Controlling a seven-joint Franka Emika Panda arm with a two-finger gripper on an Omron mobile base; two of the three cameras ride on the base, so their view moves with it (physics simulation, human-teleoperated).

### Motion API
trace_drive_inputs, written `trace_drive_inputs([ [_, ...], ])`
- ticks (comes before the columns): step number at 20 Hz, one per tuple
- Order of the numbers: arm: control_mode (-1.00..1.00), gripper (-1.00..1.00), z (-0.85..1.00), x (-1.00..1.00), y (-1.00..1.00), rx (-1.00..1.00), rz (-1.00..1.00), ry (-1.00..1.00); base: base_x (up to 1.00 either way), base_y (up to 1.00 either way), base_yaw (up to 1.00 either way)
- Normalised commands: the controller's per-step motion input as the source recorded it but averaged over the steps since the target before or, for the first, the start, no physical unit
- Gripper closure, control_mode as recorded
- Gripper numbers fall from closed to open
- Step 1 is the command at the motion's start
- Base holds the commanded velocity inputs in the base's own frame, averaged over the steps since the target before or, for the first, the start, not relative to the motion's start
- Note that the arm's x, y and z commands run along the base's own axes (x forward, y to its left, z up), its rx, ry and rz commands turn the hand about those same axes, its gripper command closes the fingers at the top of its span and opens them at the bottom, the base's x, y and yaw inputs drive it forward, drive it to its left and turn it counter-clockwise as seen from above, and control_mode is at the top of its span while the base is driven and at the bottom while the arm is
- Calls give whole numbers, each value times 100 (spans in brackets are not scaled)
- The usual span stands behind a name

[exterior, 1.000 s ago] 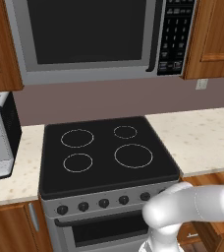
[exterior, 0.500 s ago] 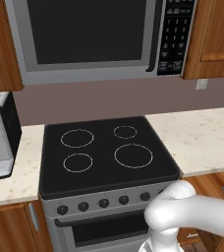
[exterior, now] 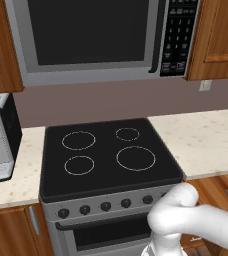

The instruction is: Take the tongs from the drawer on the right and place them on the dining counter next to the tray containing the kebab skewer.

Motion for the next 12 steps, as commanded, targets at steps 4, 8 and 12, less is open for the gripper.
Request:
trace_drive_inputs([
  [4, -100, -100, -34, 13, 30, -1, -15, 0, 0, 0, 0],
  [8, -100, -100, -39, 20, 40, -4, -21, 1, 0, 0, 0],
  [12, -100, -100, -52, 18, 32, -5, -21, 4, 0, 0, 0],
])
